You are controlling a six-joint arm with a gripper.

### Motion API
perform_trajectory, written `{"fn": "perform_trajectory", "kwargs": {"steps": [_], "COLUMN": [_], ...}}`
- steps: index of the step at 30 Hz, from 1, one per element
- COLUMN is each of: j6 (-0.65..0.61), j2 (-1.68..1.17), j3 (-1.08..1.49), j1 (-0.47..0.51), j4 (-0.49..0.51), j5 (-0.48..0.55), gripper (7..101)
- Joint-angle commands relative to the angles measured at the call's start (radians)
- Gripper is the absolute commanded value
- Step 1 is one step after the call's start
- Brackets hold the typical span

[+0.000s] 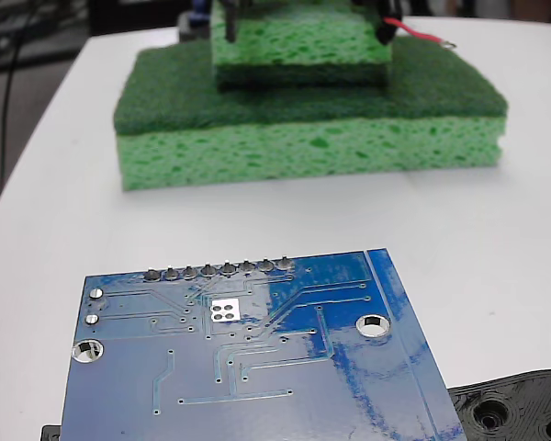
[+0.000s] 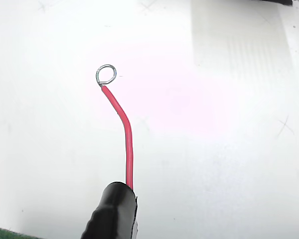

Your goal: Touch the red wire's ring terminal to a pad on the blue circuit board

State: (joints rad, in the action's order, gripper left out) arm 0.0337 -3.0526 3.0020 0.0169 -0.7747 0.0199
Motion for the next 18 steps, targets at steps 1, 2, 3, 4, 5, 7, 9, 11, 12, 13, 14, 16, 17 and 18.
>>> {"fn": "perform_trajectory", "kwargs": {"steps": [1,2,3,4,5,7,9,11,12,13,14,16,17,18], "j6": [-0.002,-0.003,-0.003,-0.005,-0.005,-0.006,-0.006,-0.003,0.002,0.005,0.006,0.008,0.009,0.009], "j2": [-0.002,-0.002,-0.002,-0.002,-0.002,-0.002,-0.002,-0.002,-0.002,-0.002,-0.002,-0.002,-0.002,0.0], "j3": [-0.006,-0.006,-0.006,-0.006,-0.006,-0.006,-0.006,-0.006,-0.006,-0.006,-0.008,-0.023,-0.037,-0.051], "j1": [0.006,0.005,0.003,0.002,0.0,-0.002,-0.003,-0.005,-0.005,-0.005,-0.003,-0.002,-0.002,-0.002], "j4": [0.002,0.002,0.002,0.002,0.002,0.002,0.002,0.003,0.003,0.003,0.005,0.005,0.002,0.0], "j5": [0.003,0.003,0.003,0.003,0.003,0.002,0.0,-0.005,-0.009,-0.012,-0.012,-0.012,-0.012,-0.012], "gripper": [100.3,100.3,100.3,100.3,100.3,100.3,100.3,100.3,100.3,100.3,100.3,100.3,100.3,100.3]}}
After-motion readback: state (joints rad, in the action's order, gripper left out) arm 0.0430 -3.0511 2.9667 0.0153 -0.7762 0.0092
